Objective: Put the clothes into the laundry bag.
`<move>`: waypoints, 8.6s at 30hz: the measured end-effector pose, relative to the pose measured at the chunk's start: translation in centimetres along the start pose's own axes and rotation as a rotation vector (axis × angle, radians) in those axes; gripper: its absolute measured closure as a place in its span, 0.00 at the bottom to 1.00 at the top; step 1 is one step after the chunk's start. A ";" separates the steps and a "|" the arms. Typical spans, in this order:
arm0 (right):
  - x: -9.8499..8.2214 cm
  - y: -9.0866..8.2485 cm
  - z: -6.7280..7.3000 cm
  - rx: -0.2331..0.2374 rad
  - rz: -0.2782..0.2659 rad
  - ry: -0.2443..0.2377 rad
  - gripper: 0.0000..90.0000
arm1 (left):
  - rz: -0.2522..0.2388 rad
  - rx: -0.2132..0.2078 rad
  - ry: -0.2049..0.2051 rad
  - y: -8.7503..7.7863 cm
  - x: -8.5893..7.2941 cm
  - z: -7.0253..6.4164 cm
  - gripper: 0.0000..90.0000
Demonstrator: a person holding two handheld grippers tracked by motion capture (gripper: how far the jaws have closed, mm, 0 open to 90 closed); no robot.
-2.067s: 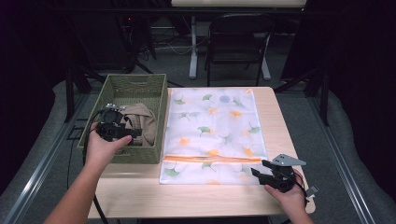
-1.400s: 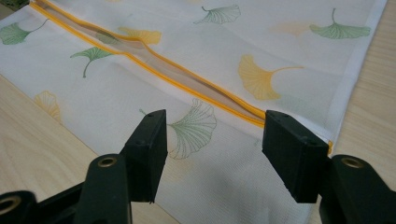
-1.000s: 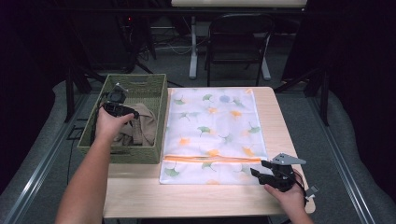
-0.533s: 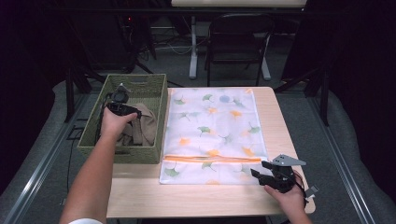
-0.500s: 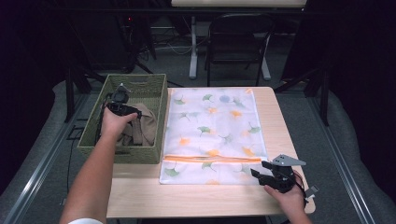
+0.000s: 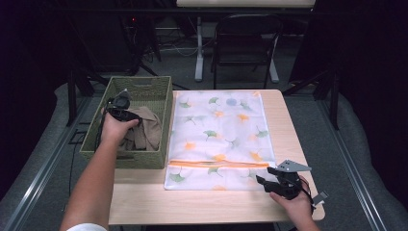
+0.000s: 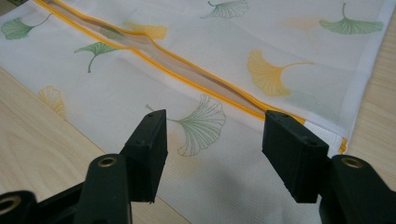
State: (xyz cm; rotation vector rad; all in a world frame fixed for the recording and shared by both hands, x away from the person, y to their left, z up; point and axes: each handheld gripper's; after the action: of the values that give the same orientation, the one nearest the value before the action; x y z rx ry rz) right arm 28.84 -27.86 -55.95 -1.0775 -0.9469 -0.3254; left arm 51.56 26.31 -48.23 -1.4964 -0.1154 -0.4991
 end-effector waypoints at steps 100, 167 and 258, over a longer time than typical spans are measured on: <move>0.2 0.3 0.5 0.038 0.017 -0.036 0.44 | -0.057 -0.086 -0.045 -2.0 -0.7 0.8 0.71; 0.3 -0.1 0.3 0.054 0.010 -0.032 0.44 | -0.167 -0.091 -0.074 -15.4 1.2 0.8 0.70; 0.4 -0.2 0.1 0.059 0.016 -0.041 0.44 | -0.160 -0.210 0.161 -19.2 1.4 -7.5 0.69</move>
State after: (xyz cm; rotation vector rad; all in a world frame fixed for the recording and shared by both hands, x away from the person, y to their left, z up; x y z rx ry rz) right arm 28.87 -27.79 -55.51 -1.0405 -0.9781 -0.2623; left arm 43.76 18.83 -30.68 -1.6522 -0.0574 -0.7780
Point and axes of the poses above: each handheld gripper's, and its own axes: y roughly forward along the jaws, x roughly out of its top, z roughly to its left, and after that the axes turned 5 degrees about y, right-handed
